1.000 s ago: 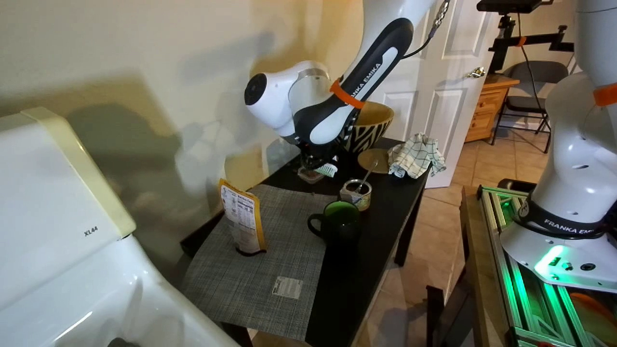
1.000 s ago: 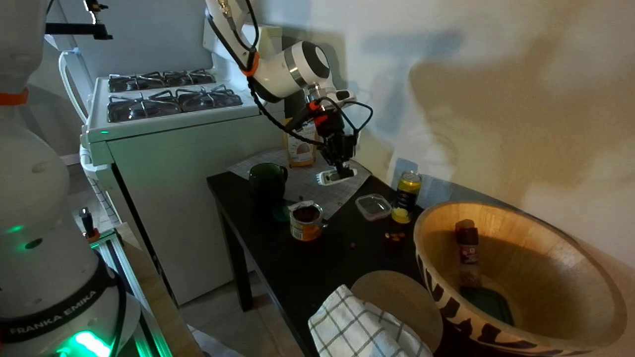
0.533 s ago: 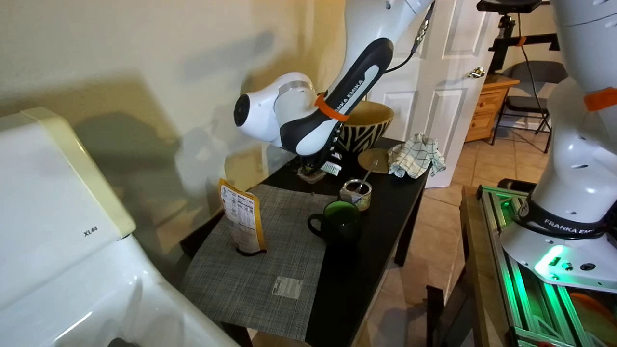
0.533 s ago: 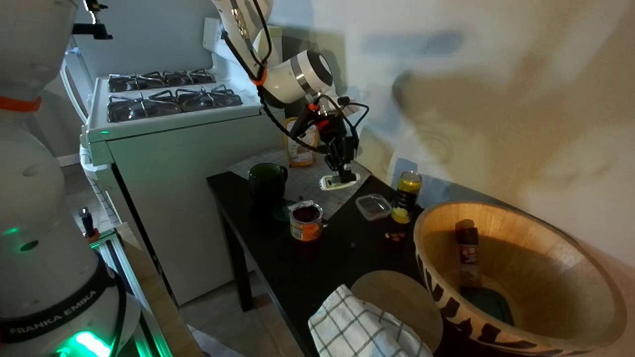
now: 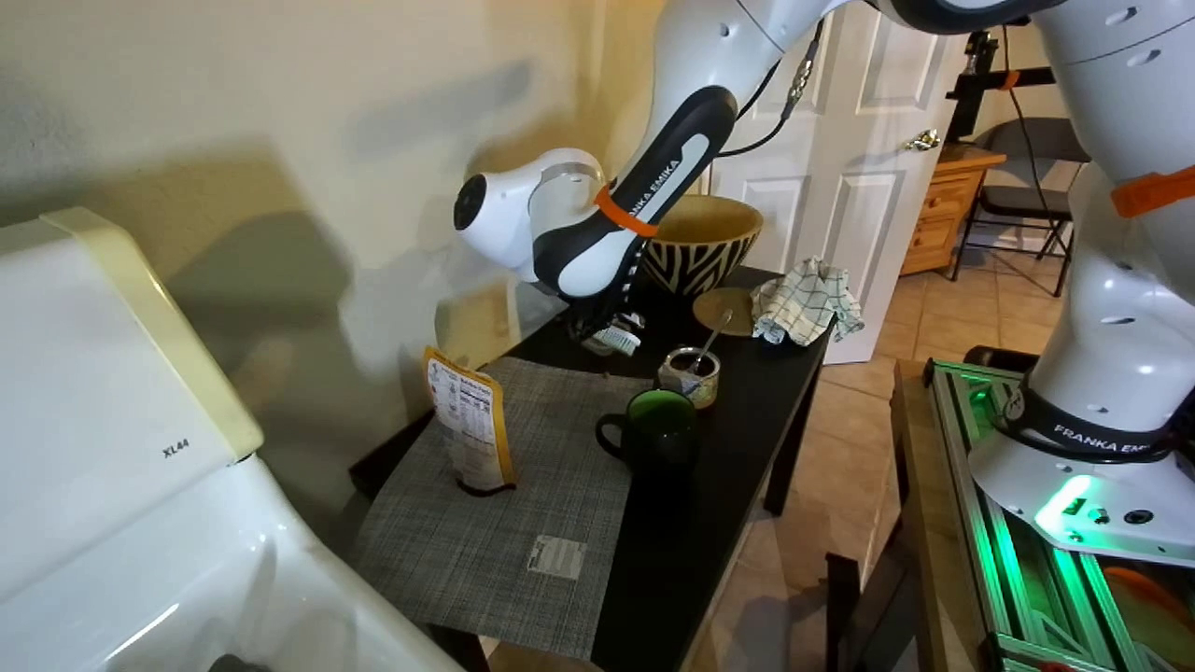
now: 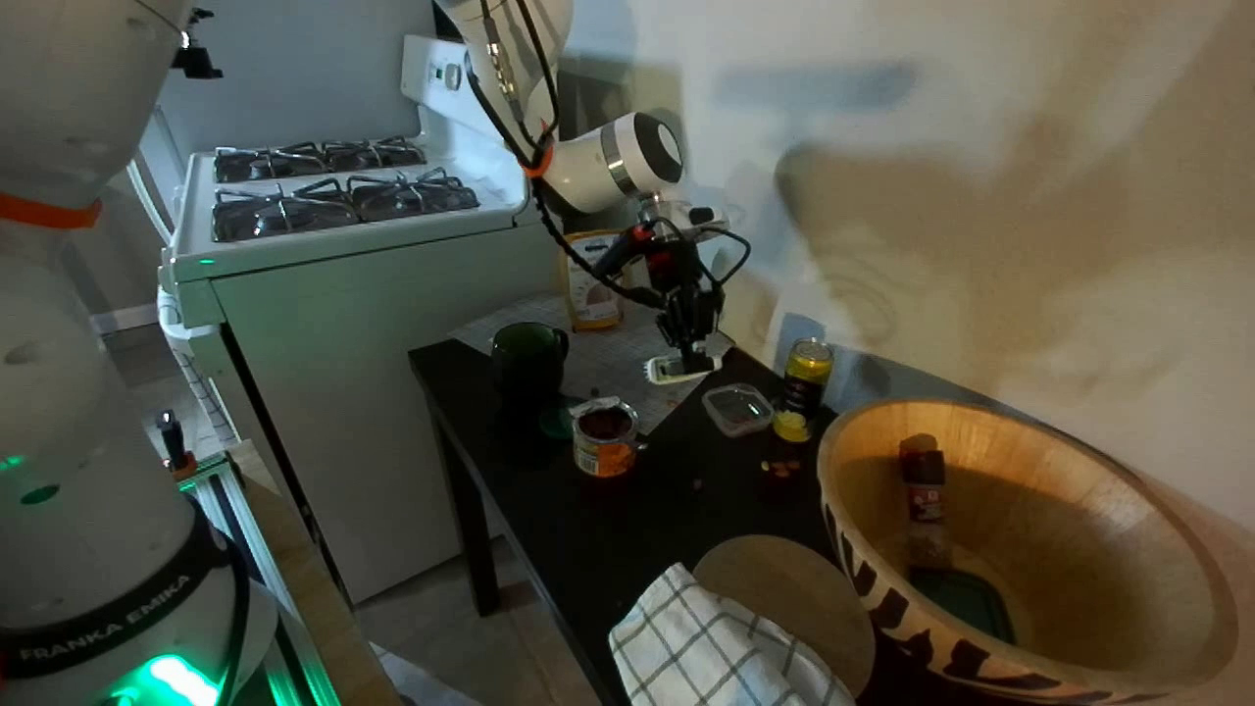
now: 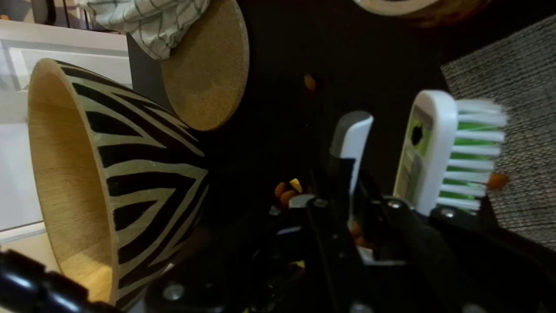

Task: Use the brush to sweep the contents on the table

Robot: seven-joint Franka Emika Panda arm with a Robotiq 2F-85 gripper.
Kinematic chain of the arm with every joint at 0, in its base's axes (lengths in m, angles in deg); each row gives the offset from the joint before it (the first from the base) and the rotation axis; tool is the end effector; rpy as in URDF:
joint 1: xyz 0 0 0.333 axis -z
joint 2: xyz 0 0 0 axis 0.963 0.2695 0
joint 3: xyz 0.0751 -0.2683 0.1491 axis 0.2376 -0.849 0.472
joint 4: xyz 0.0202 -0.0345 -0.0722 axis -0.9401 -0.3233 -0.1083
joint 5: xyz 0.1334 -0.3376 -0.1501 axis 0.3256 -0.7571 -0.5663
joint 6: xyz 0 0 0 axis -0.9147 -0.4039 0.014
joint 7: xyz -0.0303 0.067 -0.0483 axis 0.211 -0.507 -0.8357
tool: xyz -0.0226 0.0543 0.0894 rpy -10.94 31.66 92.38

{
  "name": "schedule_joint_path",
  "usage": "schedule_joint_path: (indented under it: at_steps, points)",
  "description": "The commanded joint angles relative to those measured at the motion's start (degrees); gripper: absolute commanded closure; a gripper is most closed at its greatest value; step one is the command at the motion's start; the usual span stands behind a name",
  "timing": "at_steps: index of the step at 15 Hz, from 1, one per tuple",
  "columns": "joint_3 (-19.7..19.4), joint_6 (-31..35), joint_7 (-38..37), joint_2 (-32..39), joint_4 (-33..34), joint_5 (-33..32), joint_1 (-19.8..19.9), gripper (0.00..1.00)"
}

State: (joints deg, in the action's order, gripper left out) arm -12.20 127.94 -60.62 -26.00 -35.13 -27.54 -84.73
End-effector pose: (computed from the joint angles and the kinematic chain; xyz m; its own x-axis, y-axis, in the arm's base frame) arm 0.6250 0.0145 0.2119 0.9421 -0.3275 -0.0724 -0.1889 -0.6963 0.6925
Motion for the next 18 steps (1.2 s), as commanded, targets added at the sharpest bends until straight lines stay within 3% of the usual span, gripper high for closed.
schedule_joint_path:
  at_steps: [1,5,18]
  points:
    - [-0.05,-2.33,0.96,1.75,1.82,0.1,-0.52,0.95]
    - [-0.06,-11.69,0.61,5.94,5.85,1.3,-1.8,0.95]
    - [-2.52,-25.22,-3.73,16.5,18.28,4.31,-1.36,0.95]
